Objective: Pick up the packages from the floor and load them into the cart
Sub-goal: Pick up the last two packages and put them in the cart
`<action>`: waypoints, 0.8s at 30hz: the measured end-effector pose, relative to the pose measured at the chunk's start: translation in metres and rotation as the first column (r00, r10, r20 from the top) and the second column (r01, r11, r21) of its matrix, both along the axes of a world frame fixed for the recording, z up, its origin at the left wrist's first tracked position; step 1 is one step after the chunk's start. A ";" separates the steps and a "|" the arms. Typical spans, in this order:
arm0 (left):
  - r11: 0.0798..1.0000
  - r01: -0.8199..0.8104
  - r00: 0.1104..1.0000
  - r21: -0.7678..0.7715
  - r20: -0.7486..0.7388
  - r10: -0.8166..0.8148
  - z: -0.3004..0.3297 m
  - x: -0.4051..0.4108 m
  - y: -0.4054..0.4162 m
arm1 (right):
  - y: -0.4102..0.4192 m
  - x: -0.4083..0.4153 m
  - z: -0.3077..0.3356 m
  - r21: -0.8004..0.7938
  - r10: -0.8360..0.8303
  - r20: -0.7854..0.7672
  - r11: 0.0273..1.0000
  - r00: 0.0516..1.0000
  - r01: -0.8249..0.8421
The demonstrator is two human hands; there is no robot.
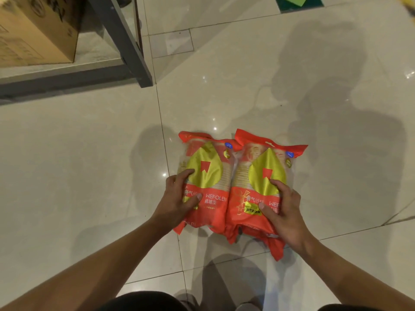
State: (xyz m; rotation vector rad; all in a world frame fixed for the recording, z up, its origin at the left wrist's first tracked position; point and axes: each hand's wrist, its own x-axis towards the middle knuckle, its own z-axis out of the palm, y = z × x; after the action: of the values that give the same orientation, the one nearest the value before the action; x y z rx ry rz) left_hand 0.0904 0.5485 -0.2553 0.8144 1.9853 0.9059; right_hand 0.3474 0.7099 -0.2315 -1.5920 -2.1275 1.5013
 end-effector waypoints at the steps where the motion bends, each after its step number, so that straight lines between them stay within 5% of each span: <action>1: 1.000 -0.009 1.000 0.019 0.004 0.009 0.000 -0.003 0.000 | 0.000 0.000 0.002 -0.001 -0.013 -0.006 1.000 1.000 0.013; 7: 0.999 -0.030 0.999 0.024 -0.031 0.031 0.031 -0.021 0.001 | 0.002 -0.003 0.035 0.077 0.032 -0.015 0.997 0.999 -0.030; 11: 0.999 -0.047 0.998 0.018 -0.036 0.048 0.122 -0.020 0.003 | 0.002 -0.003 0.124 0.086 0.041 -0.044 0.996 0.998 -0.037; 24: 0.978 0.012 0.995 0.207 -0.095 0.008 0.738 0.010 0.011 | -0.010 0.034 0.746 0.179 -0.102 -0.166 0.975 0.981 0.132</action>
State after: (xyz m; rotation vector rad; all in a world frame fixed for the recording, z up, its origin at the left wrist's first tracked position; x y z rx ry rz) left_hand 0.1000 0.5595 0.4822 0.9932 1.9930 1.1050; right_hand 0.3817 0.6998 0.5150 -1.4567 -1.9876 1.2989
